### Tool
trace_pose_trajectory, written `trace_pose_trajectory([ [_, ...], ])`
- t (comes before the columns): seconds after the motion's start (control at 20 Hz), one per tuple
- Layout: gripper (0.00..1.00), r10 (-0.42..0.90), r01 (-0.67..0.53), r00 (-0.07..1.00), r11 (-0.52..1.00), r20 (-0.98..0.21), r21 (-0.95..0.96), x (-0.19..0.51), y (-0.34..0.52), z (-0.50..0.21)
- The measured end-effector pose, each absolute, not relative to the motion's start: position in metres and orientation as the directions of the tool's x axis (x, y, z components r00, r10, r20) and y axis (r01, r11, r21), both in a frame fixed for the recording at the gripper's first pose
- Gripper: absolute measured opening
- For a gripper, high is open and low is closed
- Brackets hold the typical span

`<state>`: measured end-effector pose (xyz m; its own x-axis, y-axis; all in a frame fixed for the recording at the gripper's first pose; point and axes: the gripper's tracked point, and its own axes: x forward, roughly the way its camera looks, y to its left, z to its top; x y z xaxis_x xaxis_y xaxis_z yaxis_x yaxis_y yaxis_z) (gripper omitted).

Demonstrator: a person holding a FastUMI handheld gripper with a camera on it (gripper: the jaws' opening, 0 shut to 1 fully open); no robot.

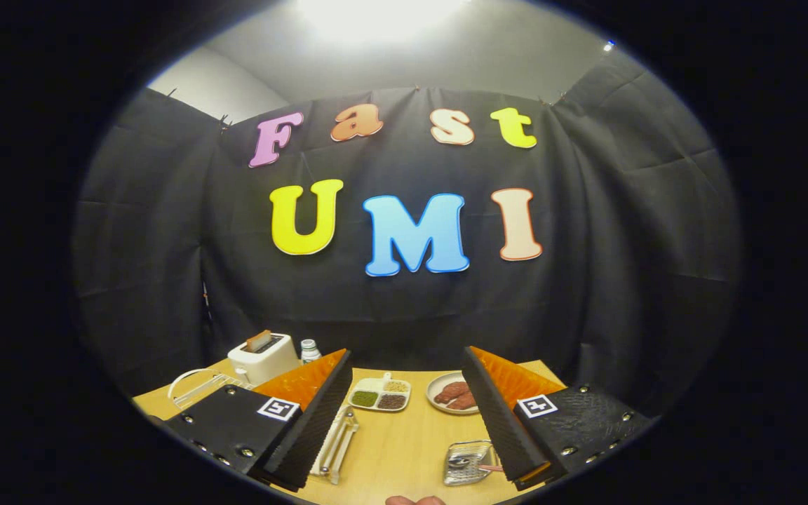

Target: Take the plate from the dish rack, then take the spoon from the basket and place it into the plate.

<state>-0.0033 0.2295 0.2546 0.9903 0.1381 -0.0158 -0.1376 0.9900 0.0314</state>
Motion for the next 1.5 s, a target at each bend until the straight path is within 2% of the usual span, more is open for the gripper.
trace_pose_trajectory([
  [0.25, 0.98, 0.259, -0.228, 0.928, 0.963, -0.268, 0.142, 0.015, 0.299, 0.216],
  [0.55, 0.98, 0.362, -0.234, 0.778, 0.926, -0.514, 0.298, 0.033, 0.363, 0.17],
  [1.0, 0.98, 0.334, -0.191, 0.635, 0.942, -0.697, 0.278, 0.06, 0.406, 0.128],
  [1.5, 0.98, 0.199, -0.076, 0.511, 0.979, -0.836, 0.187, 0.079, 0.418, 0.07],
])
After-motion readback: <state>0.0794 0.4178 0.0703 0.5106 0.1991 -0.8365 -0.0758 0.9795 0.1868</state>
